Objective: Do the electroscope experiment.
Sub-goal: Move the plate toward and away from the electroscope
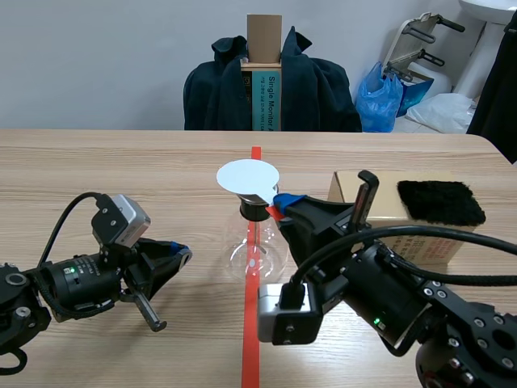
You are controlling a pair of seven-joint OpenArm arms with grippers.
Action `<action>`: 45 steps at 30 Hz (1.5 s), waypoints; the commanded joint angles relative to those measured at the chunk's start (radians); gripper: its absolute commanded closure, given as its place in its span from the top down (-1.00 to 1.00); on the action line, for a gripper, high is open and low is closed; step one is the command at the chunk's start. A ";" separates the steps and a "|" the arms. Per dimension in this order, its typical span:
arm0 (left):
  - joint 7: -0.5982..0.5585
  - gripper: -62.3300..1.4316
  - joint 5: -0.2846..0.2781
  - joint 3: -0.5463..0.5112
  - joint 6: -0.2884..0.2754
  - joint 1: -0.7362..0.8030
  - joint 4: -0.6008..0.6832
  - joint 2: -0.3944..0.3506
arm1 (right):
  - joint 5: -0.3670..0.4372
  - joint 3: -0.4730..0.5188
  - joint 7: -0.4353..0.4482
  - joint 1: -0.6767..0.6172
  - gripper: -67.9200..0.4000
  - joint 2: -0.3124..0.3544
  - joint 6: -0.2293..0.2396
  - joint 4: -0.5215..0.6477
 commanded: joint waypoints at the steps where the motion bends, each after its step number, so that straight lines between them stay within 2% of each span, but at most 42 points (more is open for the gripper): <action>1: -0.018 -0.86 -0.006 -0.003 0.002 -0.008 0.021 0.013 | 0.000 0.005 -0.016 0.007 -0.97 0.008 -0.012 0.008; 10: -0.047 -0.86 -0.006 0.015 0.002 -0.008 0.021 0.023 | 0.000 0.005 -0.040 0.006 -0.97 0.008 -0.018 0.008; 20: -0.048 -0.86 -0.006 0.015 0.002 -0.008 0.021 0.032 | 0.000 0.005 -0.196 0.006 -0.97 0.008 -0.034 0.008; 24: -0.048 -0.86 -0.006 0.015 0.002 -0.008 0.021 0.032 | 0.000 0.005 -0.259 0.006 -0.97 0.008 -0.072 0.008; 29: -0.048 -0.86 -0.006 0.015 0.002 -0.008 0.021 0.032 | -0.004 0.005 -0.313 0.006 -0.97 0.008 -0.071 0.008; 41: -0.048 -0.86 -0.006 0.015 0.002 -0.009 0.021 0.032 | -0.011 0.005 -0.343 0.003 -0.97 0.008 -0.059 0.007; 45: -0.047 -0.86 -0.006 0.019 0.000 -0.019 0.021 0.032 | -0.014 0.005 -0.302 -0.002 -0.97 0.008 -0.060 0.007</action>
